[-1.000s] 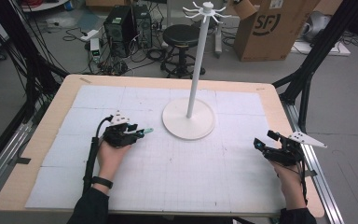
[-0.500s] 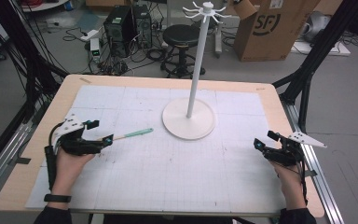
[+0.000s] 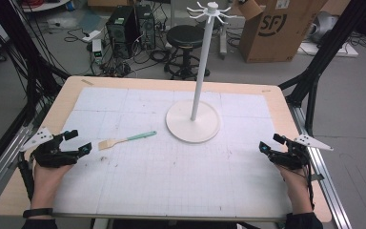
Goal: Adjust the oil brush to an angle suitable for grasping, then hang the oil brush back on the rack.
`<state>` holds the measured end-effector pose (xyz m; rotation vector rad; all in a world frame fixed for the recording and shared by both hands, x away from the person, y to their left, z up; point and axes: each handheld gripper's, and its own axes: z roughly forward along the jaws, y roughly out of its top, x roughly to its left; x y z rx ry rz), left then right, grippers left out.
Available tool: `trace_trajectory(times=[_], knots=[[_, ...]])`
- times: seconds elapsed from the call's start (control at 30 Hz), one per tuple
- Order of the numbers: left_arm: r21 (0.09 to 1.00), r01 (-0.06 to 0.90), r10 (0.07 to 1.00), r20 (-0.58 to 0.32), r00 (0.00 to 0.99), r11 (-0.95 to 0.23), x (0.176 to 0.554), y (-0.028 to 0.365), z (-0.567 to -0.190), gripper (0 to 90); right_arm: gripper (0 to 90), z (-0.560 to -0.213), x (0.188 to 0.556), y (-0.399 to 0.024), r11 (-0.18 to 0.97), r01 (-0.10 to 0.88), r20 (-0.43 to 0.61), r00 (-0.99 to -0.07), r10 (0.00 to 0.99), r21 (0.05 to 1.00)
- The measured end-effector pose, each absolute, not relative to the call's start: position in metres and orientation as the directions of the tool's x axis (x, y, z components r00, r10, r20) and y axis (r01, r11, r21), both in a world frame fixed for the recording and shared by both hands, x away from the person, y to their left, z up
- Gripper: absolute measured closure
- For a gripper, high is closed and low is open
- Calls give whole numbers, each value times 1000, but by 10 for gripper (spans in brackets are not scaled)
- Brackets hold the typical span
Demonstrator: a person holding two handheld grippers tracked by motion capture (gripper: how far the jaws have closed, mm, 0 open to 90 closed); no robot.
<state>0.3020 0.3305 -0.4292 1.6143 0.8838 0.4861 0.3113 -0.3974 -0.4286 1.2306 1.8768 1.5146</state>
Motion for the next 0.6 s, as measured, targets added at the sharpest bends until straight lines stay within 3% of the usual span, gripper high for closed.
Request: trace_trajectory(times=[0.6], knots=[[970, 237, 703, -133, 699, -52, 309, 316, -413, 161, 170, -428, 310, -400, 4, 357, 192, -512, 837, 934]])
